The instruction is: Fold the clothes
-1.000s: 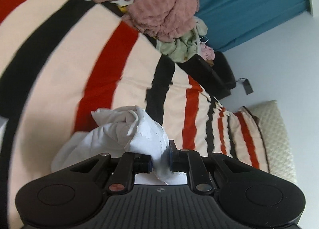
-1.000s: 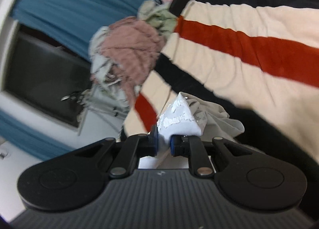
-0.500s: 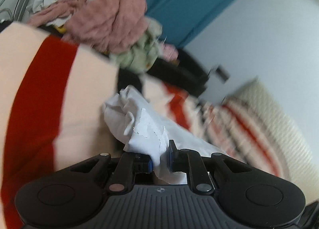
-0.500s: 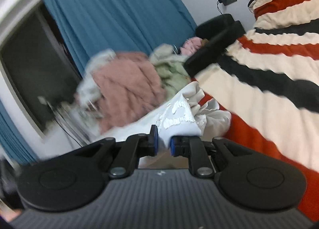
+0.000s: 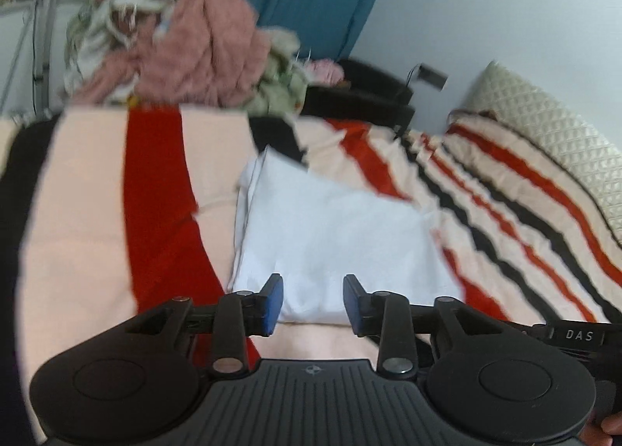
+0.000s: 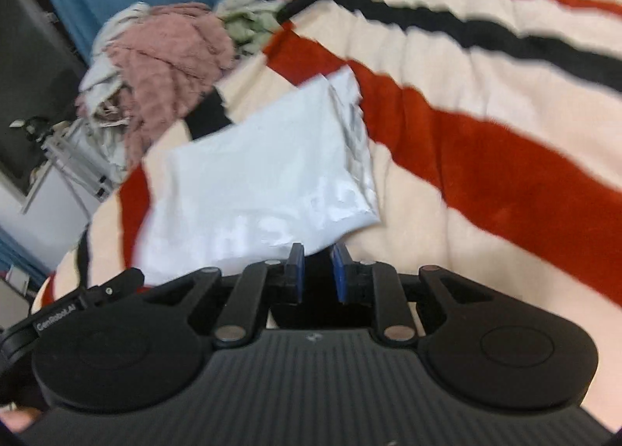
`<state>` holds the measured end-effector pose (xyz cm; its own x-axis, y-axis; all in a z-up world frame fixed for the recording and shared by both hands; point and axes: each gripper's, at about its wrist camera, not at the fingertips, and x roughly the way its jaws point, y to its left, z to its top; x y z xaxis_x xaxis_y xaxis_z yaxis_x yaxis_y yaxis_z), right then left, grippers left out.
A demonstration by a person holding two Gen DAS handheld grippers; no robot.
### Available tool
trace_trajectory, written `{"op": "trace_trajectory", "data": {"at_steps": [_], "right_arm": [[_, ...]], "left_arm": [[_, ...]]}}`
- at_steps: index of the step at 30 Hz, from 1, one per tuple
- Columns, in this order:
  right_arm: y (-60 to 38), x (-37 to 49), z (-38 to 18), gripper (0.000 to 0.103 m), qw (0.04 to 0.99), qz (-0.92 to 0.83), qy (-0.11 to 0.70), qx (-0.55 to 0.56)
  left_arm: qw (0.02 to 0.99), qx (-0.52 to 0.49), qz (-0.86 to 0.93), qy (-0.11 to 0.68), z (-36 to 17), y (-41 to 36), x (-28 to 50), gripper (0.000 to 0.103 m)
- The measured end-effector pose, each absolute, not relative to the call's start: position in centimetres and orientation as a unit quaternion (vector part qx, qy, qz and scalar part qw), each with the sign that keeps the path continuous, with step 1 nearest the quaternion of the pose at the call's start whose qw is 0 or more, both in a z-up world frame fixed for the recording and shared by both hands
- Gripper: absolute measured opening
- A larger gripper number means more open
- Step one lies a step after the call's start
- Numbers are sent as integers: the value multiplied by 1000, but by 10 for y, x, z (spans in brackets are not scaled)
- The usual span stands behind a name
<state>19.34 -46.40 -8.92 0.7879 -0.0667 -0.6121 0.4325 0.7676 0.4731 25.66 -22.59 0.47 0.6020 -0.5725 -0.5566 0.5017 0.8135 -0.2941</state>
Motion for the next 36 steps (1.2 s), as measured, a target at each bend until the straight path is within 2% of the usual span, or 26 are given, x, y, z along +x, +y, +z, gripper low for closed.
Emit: {"op": "trace_trajectory", "data": {"at_steps": [6, 7, 8, 9, 10, 11, 16, 23, 33, 36], "right_arm": [[-419, 118, -6, 21, 932, -105, 239, 250], [-412, 107, 5, 28, 937, -102, 232, 241], [-405, 95, 15, 52, 941, -99, 225, 232], [-396, 79, 26, 85, 947, -95, 210, 225], [-388, 63, 33, 97, 953, -91, 193, 217], [-381, 47, 40, 103, 958, -86, 176, 209], [-349, -5, 55, 103, 974, -80, 148, 151], [-320, -40, 42, 103, 983, -86, 114, 113], [-303, -25, -6, 103, 984, -109, 100, 96], [-298, -16, -19, 103, 984, -117, 101, 88]], "left_arm": [[912, -32, -307, 270, 89, -190, 161, 53], [914, -30, -308, 262, 99, -184, 145, 65], [915, -29, -310, 258, 112, -178, 126, 84], [916, -28, -309, 254, 119, -172, 111, 92], [919, -25, -305, 247, 128, -165, 89, 103], [922, -21, -306, 239, 132, -160, 73, 103], [929, -9, -303, 211, 141, -137, 4, 103], [946, 14, -277, 170, 132, -109, -55, 103], [956, -7, -257, 143, 97, -87, -55, 103], [956, -29, -246, 160, 81, -78, -42, 103]]}}
